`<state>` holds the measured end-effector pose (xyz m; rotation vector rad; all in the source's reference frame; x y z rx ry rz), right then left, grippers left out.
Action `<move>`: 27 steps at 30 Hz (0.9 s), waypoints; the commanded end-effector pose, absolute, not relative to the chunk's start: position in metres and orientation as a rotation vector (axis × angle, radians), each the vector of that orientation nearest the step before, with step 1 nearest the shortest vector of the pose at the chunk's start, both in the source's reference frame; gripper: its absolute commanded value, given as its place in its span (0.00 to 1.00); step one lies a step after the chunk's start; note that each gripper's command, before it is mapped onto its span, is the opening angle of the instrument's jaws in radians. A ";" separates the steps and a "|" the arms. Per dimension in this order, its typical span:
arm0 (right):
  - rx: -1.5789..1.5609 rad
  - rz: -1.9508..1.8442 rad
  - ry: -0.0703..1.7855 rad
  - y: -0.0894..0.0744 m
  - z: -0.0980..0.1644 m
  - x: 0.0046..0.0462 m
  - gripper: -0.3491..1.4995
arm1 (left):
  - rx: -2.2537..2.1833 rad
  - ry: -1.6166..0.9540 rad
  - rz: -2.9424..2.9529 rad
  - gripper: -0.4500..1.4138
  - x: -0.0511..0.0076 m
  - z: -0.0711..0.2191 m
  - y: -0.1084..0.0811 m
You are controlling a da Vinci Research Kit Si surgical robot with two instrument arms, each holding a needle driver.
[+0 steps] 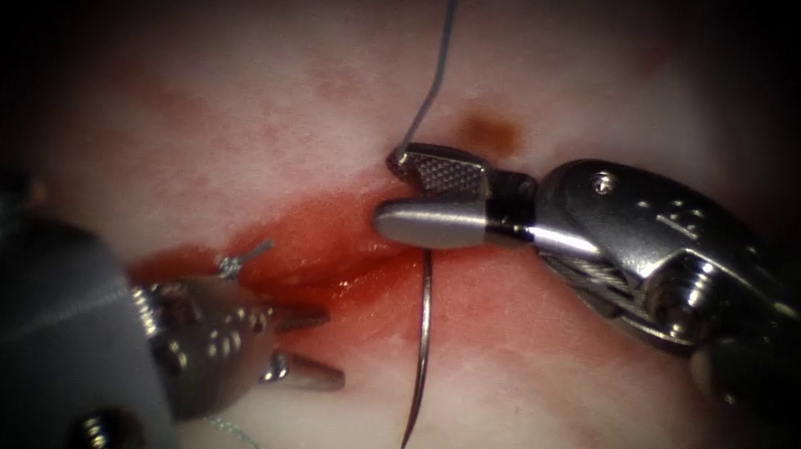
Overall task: Wound Closure
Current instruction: Pull the needle through the skin with the left tool.
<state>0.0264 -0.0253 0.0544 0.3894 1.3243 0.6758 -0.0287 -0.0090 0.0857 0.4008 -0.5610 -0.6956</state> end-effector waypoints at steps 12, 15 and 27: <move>0.327 0.654 1.327 -0.024 0.053 0.0272 0.56 | 0.866 -0.578 -1.317 0.49 -0.0298 0.085 -0.005; 0.319 0.644 1.328 -0.024 0.053 0.0272 0.58 | 1.069 -0.547 -1.428 0.45 -0.0303 0.085 -0.005; 0.300 0.623 1.328 -0.024 0.053 0.0273 0.61 | 1.285 -0.484 -1.585 0.55 -0.0310 0.088 -0.004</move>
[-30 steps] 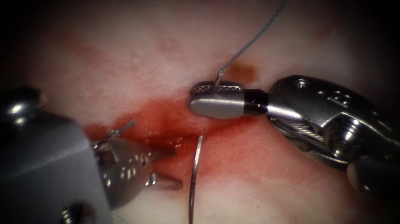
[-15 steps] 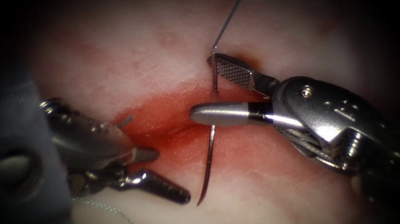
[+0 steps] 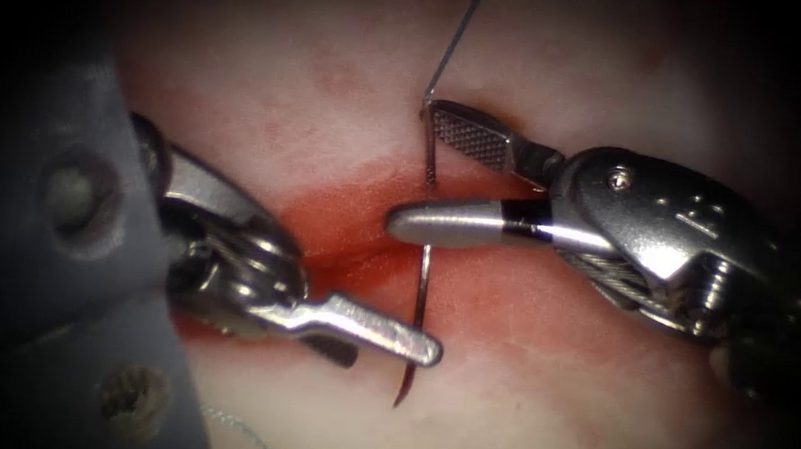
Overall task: Wound Closure
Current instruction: Pull the needle through the skin with the left tool.
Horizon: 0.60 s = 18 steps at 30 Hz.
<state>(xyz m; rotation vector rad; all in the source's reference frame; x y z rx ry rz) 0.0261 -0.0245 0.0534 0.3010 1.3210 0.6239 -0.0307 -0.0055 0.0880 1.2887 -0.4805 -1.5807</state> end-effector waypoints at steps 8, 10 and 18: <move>0.299 0.623 1.326 -0.024 0.053 0.0274 0.59 | 1.435 -0.519 -1.641 0.32 -0.0319 0.089 -0.005; 0.298 0.624 1.326 -0.024 0.053 0.0275 0.58 | 1.476 -0.544 -1.634 0.05 -0.0323 0.090 -0.005; 0.301 0.620 1.325 -0.024 0.052 0.0276 0.56 | 1.606 -0.500 -1.607 0.00 -0.0323 0.090 -0.005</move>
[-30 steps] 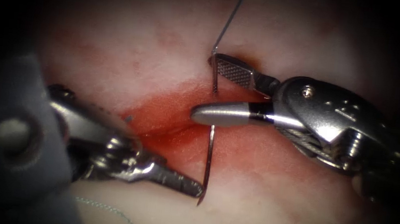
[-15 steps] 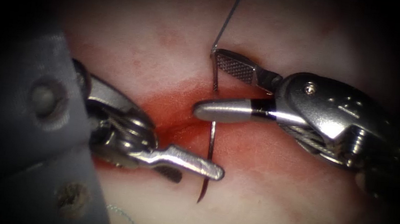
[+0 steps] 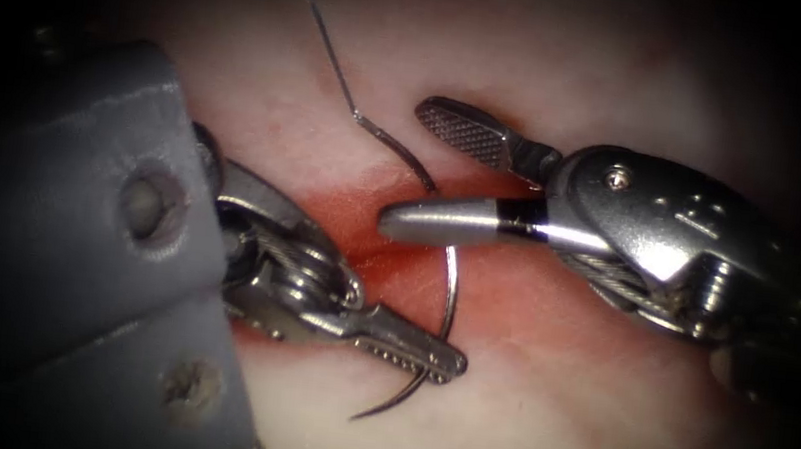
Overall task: Wound Closure
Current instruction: Pull the needle through the skin with the left tool.
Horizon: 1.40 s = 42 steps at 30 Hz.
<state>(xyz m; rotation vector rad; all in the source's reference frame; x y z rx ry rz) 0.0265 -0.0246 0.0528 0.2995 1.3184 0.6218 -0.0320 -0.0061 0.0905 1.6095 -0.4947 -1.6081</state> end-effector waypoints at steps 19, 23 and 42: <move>0.165 0.499 1.322 -0.022 0.052 0.0261 0.45 | 1.870 0.449 -1.758 0.00 -0.0291 0.086 -0.006; 0.163 0.501 1.322 -0.023 0.052 0.0262 0.45 | 1.962 0.489 -1.734 0.00 -0.0293 0.084 -0.007; 0.165 0.506 1.320 -0.023 0.051 0.0262 0.38 | 2.129 0.691 -1.811 0.00 -0.0289 0.082 -0.007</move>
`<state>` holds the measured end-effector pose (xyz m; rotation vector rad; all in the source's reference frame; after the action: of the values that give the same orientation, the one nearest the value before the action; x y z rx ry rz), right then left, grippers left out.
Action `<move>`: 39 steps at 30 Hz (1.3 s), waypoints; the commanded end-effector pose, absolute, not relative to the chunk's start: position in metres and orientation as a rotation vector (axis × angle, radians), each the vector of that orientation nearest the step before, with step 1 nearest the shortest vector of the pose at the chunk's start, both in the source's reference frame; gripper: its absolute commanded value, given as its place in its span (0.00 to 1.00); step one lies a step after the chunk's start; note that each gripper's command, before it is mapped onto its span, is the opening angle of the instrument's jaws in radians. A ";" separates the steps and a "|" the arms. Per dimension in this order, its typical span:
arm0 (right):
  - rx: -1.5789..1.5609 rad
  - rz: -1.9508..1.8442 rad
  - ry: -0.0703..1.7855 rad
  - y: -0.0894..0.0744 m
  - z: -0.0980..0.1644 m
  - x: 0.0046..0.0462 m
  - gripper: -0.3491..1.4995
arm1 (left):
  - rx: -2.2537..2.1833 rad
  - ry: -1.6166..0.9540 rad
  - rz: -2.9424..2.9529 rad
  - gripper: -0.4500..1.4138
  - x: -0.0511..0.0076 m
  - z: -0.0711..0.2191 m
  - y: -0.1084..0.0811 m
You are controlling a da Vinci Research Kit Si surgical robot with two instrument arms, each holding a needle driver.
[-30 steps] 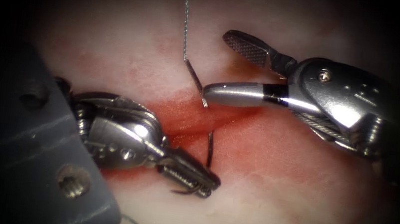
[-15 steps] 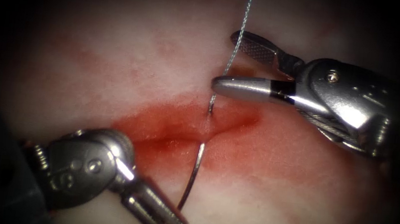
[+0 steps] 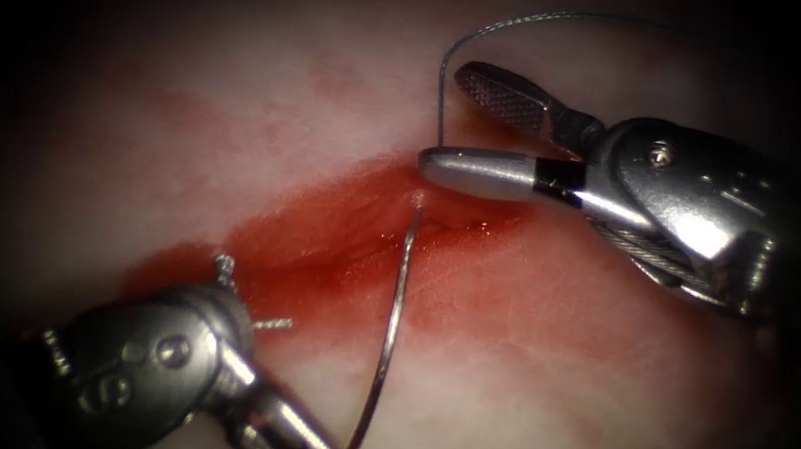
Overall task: Wound Closure
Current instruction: Pull the needle through the skin with the left tool, then mistakenly pull the suture through the incision with the right grasper.
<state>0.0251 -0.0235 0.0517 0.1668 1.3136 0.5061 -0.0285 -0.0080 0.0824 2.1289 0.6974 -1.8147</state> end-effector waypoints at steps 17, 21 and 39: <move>0.089 0.178 1.358 -0.020 0.050 0.0279 0.00 | 2.163 0.561 -1.767 0.00 -0.0265 0.077 -0.005; 0.246 -0.007 1.332 -0.022 0.051 0.0307 0.00 | 2.160 0.555 -1.742 0.00 -0.0266 0.077 -0.005; 0.511 -0.078 1.300 -0.027 0.052 0.0309 0.00 | 1.964 0.367 -1.847 0.00 -0.0232 0.080 -0.003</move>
<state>0.0296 -0.0274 0.0528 0.5178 1.2915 -0.0697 -0.0225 -0.0036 0.0803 1.9332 0.3694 -1.8641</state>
